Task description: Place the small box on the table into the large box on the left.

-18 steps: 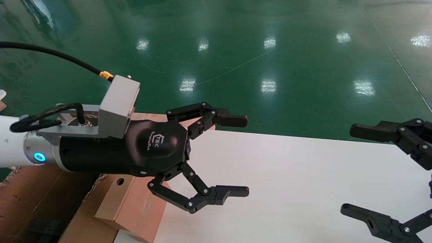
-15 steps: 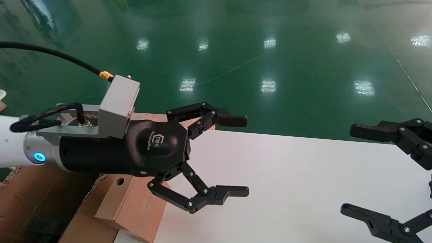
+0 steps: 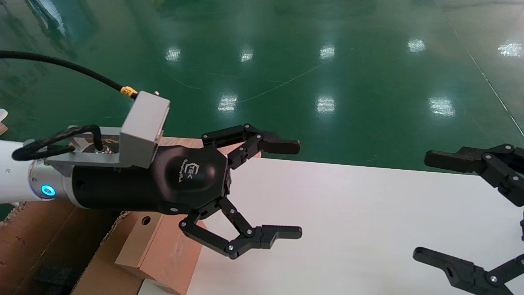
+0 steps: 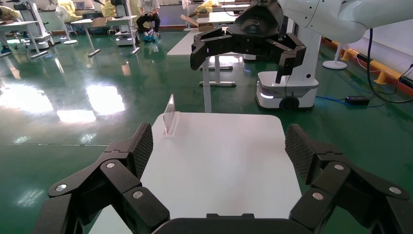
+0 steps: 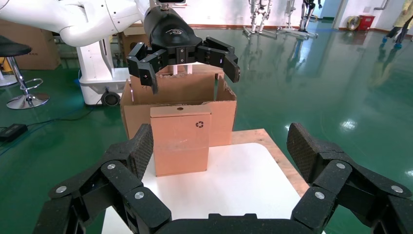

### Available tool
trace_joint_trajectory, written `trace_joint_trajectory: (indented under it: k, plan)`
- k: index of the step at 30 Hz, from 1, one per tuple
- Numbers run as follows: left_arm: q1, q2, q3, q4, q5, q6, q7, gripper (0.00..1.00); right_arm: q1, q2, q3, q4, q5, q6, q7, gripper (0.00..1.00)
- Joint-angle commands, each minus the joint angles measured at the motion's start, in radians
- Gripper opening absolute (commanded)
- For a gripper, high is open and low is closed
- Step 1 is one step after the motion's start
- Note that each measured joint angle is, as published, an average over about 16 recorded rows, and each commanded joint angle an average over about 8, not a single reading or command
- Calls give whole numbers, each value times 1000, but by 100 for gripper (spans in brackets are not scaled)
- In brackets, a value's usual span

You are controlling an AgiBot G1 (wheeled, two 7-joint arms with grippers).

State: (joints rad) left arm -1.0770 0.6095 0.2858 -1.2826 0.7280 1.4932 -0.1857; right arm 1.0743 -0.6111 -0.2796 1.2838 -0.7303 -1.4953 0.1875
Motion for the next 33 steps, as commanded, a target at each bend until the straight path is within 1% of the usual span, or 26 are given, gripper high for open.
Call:
trace_joint_trajectory:
  k: [1,4,5,6,7,8,14,15,16,23,24,31,32,33]
  plan:
    - [0,0,0,0,0,0,0,100,0,0,0,0,0,0,0,42]
    - [0,0,0,0,0,0,0,100,0,0,0,0,0,0,0,5]
    - [0,0,0,0,0,0,0,100,0,0,0,0,0,0,0,0]
    - [0,0,0,0,0,0,0,100,0,0,0,0,0,0,0,0]
    - [0,0,0,0,0,0,0,94,0,0,0,0,0,0,0,0]
    - [0,0,0,0,0,0,0,86,0,0,0,0,0,0,0,0]
    - [0,0,0,0,0,0,0,12,0,0,0,0,0,0,0,0]
    - [0,0,0,0,0,0,0,4,0,0,0,0,0,0,0,0]
    - [0,0,0,0,0,0,0,0,0,0,0,0,0,0,0,0]
    - [0,0,0,0,0,0,0,0,0,0,0,0,0,0,0,0]
    - [0,0,0,0,0,0,0,10,0,0,0,0,0,0,0,0]
    - [0,0,0,0,0,0,0,97,0,0,0,0,0,0,0,0]
    - [0,0,0,0,0,0,0,100,0,0,0,0,0,0,0,0]
    - [0,0,0,0,1,-1,0,100,0,0,0,0,0,0,0,0]
